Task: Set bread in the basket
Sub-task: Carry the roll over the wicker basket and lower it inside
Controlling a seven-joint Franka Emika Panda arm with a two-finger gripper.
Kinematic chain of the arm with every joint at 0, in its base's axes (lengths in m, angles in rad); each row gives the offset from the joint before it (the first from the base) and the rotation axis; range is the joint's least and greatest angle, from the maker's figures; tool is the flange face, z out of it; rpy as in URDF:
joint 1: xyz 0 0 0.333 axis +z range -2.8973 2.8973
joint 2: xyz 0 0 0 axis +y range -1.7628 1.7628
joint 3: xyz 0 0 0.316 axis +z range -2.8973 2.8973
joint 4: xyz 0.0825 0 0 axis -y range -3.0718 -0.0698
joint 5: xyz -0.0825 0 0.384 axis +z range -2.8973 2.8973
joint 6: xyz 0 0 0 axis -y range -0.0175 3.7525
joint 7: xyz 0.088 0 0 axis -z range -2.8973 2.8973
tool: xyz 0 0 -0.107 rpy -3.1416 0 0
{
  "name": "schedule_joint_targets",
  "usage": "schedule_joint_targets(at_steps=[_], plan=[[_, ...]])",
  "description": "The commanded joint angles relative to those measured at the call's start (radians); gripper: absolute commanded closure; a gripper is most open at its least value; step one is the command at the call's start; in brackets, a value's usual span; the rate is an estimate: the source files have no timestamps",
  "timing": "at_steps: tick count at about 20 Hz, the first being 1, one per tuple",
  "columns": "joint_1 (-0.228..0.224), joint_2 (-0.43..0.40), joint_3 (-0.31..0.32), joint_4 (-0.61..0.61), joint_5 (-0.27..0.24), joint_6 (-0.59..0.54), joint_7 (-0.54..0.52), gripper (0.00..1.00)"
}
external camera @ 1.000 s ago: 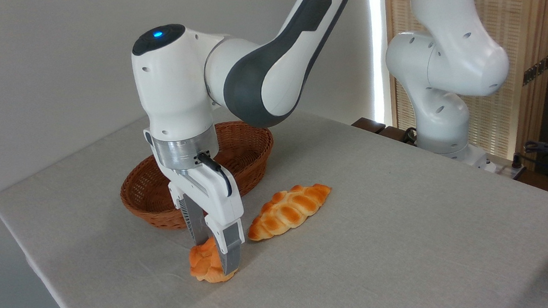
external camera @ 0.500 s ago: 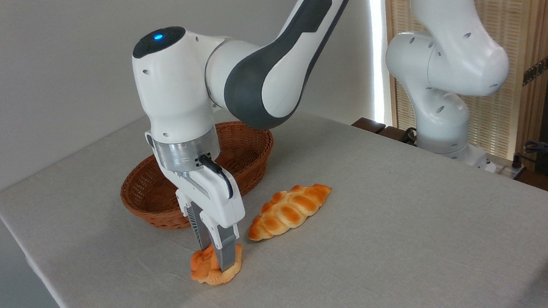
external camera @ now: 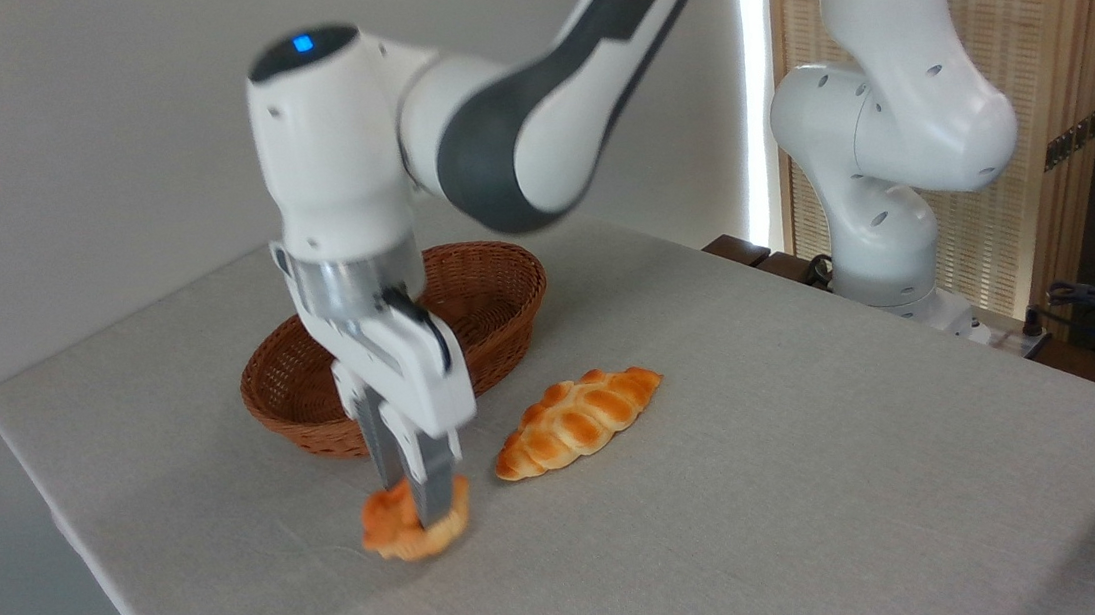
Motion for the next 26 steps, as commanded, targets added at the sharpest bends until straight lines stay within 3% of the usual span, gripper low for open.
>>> schedule_joint_targets(at_steps=[1, 4, 6, 7, 8, 10, 12, 14, 17, 26], plan=[[0.002, -0.008, -0.003, 0.207, -0.028, -0.224, -0.023, 0.79], [0.002, -0.019, -0.034, 0.240, -0.048, -0.298, -0.024, 0.78], [0.002, -0.027, -0.108, 0.240, -0.051, -0.323, -0.056, 0.77], [0.002, -0.019, -0.174, 0.237, -0.049, -0.321, -0.117, 0.73], [0.002, 0.002, -0.233, 0.232, -0.042, -0.306, -0.173, 0.63], [0.001, 0.056, -0.291, 0.228, -0.023, -0.277, -0.199, 0.55], [0.001, 0.064, -0.311, 0.197, -0.008, -0.259, -0.212, 0.52], [0.001, 0.064, -0.311, 0.183, -0.006, -0.245, -0.215, 0.43], [0.001, 0.066, -0.313, 0.162, -0.006, -0.226, -0.216, 0.01], [0.002, 0.066, -0.311, 0.159, -0.008, -0.177, -0.213, 0.00]])
